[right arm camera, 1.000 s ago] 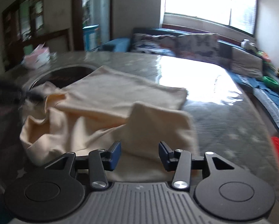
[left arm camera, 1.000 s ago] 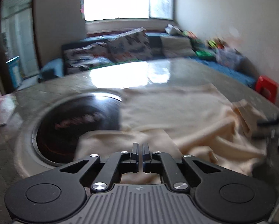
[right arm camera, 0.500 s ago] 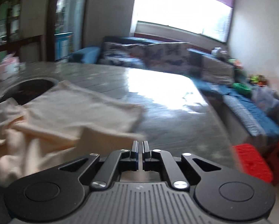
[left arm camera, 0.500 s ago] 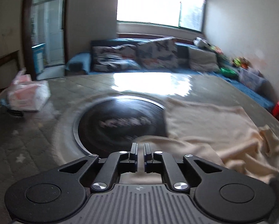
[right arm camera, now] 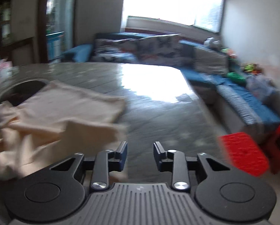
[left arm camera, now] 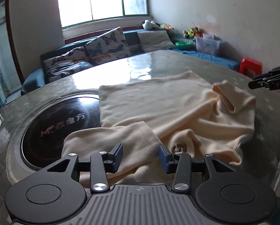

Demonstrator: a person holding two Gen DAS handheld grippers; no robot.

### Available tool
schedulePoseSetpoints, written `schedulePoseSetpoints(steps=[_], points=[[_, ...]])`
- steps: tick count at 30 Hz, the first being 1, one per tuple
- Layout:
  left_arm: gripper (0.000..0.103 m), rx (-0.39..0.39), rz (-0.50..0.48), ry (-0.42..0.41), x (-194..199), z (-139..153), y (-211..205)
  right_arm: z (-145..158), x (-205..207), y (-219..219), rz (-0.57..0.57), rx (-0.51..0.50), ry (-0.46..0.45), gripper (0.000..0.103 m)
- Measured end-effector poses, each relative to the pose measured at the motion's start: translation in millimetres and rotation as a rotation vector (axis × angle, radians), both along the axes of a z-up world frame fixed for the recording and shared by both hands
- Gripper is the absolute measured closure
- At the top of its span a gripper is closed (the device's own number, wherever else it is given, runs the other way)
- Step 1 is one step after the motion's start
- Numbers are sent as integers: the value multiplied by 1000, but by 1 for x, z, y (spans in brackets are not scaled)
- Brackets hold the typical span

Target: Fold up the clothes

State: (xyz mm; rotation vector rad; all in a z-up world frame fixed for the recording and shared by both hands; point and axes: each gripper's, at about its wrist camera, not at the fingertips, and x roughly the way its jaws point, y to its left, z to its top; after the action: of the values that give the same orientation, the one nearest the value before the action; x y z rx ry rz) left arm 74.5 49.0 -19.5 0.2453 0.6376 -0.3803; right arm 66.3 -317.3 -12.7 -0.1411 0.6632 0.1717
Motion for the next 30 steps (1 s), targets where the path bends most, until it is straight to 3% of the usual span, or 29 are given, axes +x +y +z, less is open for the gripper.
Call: schedulePoseSetpoints(steps=[8, 12, 18, 23, 25, 27, 30], points=[[59, 52, -49, -6, 0, -11, -10, -21, -11, 59, 230, 6, 83, 58], [87, 30, -19, -1, 5, -10, -6, -27, -10, 73, 245, -16, 82, 58], [97, -72, 88, -32, 9, 7, 20, -32, -5, 80, 233, -44, 53, 61], [97, -173, 215, -37, 16, 21, 56, -32, -4, 78, 212, -40, 47, 75], [97, -179, 262, -46, 18, 25, 68, -32, -4, 77, 205, -39, 43, 76], [97, -192, 302, -50, 19, 26, 79, -31, -5, 76, 200, -37, 37, 87], [97, -202, 365, -66, 18, 29, 96, -29, -6, 76, 192, -34, 27, 95]])
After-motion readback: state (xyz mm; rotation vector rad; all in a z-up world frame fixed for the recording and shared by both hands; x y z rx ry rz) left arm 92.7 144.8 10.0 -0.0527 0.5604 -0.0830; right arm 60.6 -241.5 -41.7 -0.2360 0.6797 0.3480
